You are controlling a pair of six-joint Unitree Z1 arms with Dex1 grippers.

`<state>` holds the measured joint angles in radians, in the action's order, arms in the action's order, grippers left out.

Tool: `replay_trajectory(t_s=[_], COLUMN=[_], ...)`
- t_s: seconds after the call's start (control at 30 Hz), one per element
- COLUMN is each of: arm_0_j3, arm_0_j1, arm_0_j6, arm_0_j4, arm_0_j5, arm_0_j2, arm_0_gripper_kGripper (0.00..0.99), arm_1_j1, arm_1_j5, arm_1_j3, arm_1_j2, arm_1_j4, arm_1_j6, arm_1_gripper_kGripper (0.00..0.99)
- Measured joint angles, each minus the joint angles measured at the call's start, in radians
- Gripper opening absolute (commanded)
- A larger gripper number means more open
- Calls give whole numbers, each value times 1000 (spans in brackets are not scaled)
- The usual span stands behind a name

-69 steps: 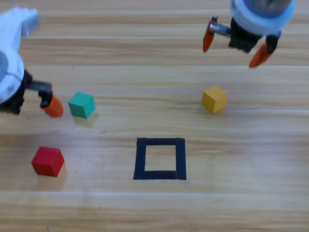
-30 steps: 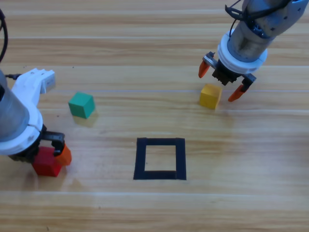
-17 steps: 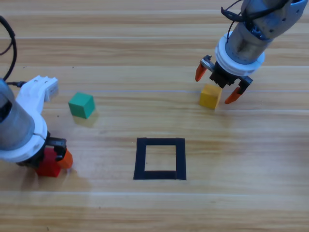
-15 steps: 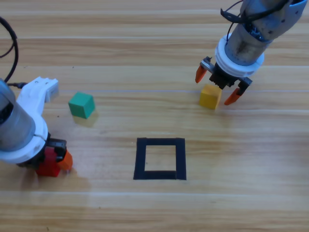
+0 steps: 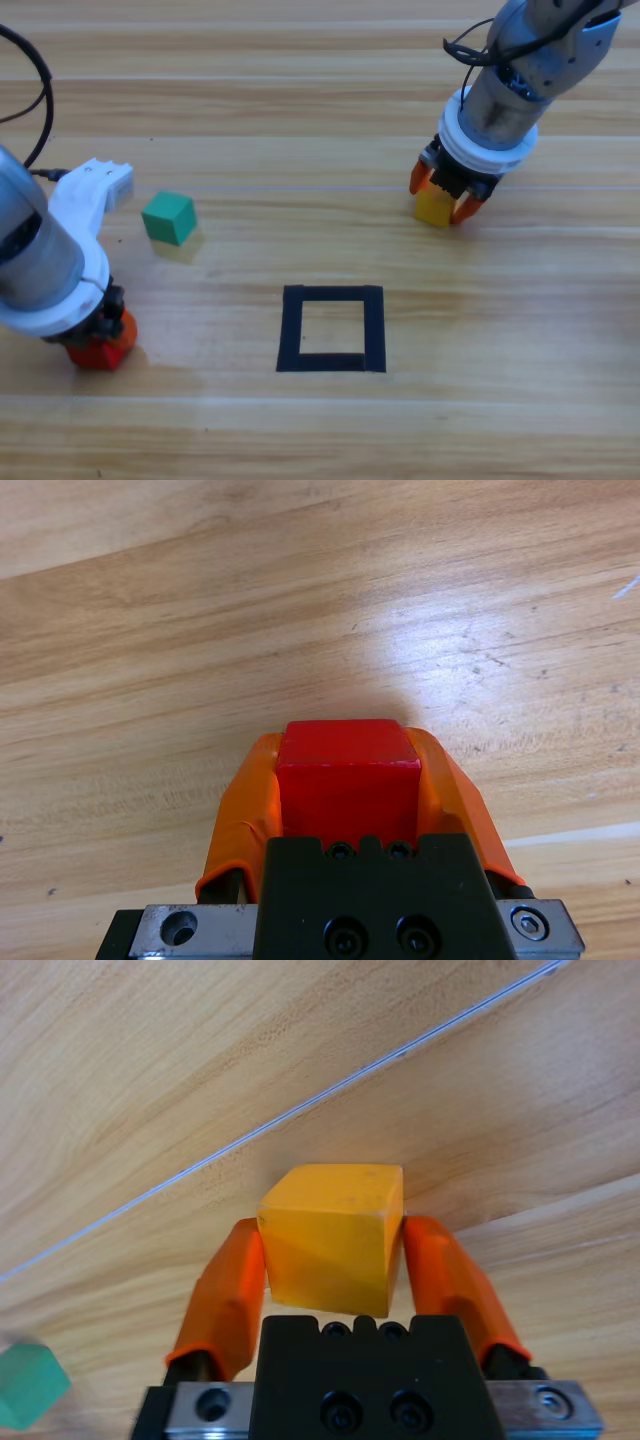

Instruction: Stack the blocks in the rectangular block: red at the bottom, yellow in the middle, green on top

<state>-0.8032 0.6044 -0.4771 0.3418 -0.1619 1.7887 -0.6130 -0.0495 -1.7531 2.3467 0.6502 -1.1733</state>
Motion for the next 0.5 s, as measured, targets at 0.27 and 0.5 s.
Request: replay_trajectory(t_s=[0.27,0.5], arm_0_j3=[-175,-336], arm_0_j1=[38,128], arm_0_j6=[-19,-101], arm_0_j4=[118,149], arm_0_j5=[0,0], arm_0_j2=[-69,-72], arm_0_gripper_kGripper=[118,115], arm_1_j1=[0,-2], arm_1_j5=[-17,-10], arm_1_j3=[25,45], arm_1_j2=[-23,-105], arm_1_j4=[-14,158], arm_1_j6=[189,480], arm_1_gripper_kGripper=[63,64])
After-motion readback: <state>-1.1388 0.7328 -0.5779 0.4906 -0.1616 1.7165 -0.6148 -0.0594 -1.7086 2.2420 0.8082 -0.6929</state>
